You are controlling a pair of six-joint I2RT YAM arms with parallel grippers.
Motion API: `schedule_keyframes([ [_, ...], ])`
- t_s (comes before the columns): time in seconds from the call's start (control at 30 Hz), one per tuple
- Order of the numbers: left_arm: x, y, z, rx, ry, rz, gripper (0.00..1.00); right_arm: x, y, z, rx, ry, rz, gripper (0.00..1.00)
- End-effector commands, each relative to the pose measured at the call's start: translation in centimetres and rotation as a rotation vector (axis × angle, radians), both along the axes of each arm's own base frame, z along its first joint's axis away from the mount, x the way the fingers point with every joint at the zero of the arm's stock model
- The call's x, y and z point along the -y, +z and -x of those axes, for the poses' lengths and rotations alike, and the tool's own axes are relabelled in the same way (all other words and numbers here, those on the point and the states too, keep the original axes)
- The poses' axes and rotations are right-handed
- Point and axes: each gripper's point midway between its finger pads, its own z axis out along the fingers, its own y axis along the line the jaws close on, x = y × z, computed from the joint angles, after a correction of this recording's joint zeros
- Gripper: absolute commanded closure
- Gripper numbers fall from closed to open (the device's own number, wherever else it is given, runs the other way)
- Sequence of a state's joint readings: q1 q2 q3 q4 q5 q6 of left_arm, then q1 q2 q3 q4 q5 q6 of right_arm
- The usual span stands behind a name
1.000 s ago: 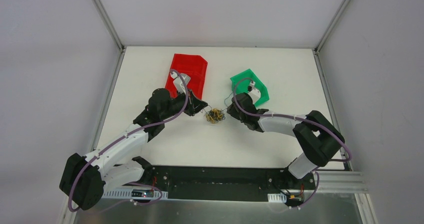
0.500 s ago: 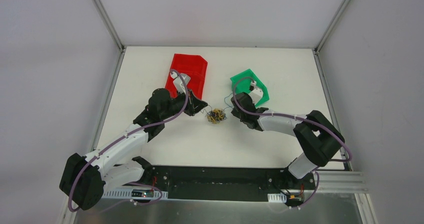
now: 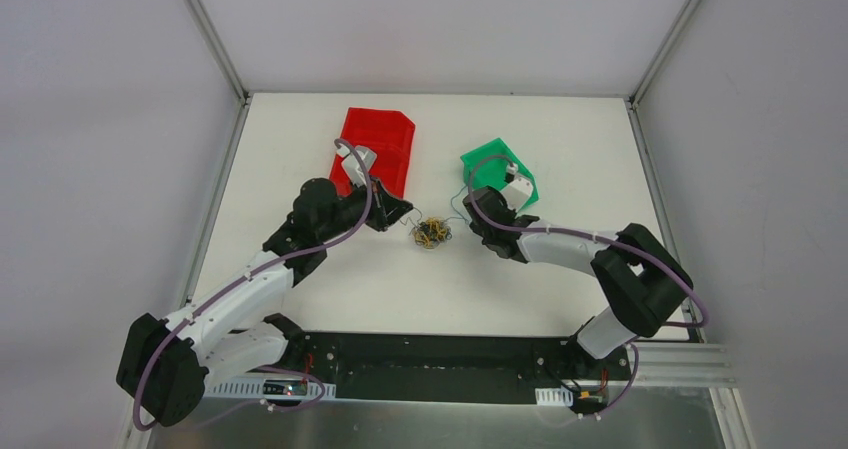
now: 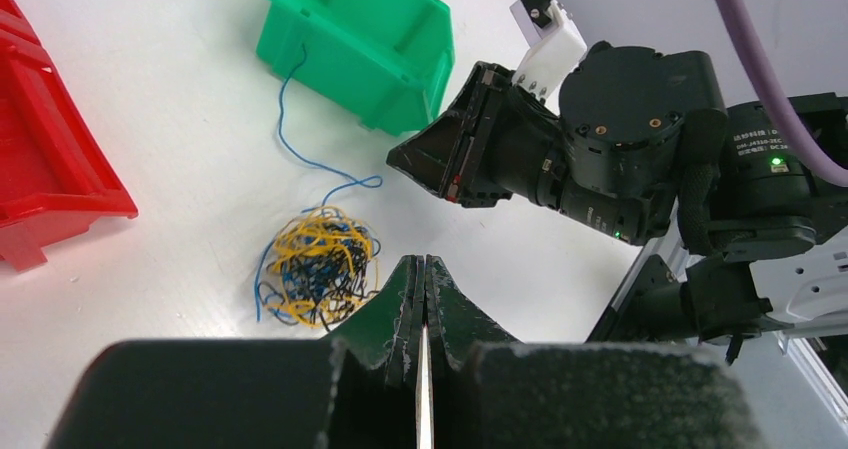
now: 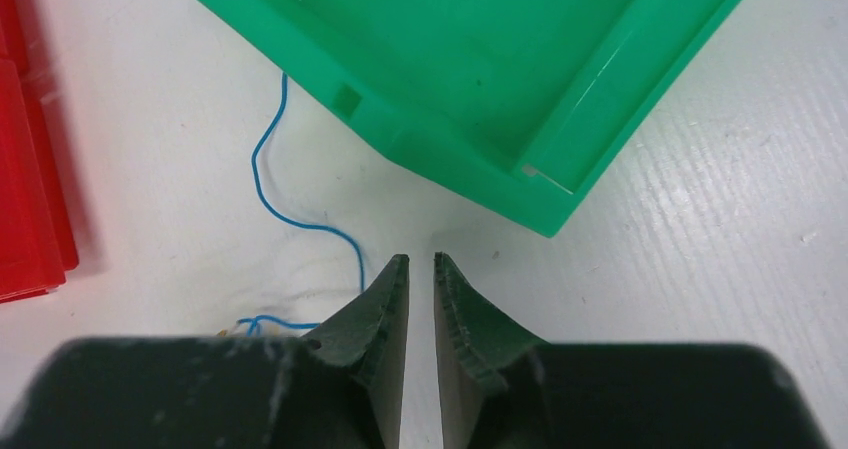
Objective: Untangle the cables
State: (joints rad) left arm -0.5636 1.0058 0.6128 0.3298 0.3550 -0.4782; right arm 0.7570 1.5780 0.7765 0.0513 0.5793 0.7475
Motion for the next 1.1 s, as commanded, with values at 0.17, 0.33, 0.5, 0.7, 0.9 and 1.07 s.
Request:
schedule_keyframes([
  [0.17,-0.5,1.7,0.0,0.062,0.027,0.016,1.0,0.7,2.9,-0.9,0.069,-0.058,-0.002,0.82],
  [0.33,-0.4,1.5,0.0,0.057,0.025,0.013,1.0,-2.5,3.5,-0.3,0.043,0.148,-0.047,0.72],
  [0.5,-0.3,1.4,-0.1,0.054,0.023,0.011,1.0,-3.2,5.2,0.5,0.088,0.184,-0.139,0.45],
  [0.7,-0.3,1.4,-0.2,0.055,0.026,0.008,1.0,-4.9,6.9,2.0,0.139,0.227,-0.267,0.42],
  [0.9,-0.4,1.4,-0.3,0.058,0.03,0.005,1.0,-6.5,6.3,2.0,0.139,0.183,-0.368,0.43],
  [1.07,-0.5,1.2,-0.4,0.059,0.039,-0.001,1.0,-7.5,4.4,2.0,0.076,0.062,-0.519,0.43],
])
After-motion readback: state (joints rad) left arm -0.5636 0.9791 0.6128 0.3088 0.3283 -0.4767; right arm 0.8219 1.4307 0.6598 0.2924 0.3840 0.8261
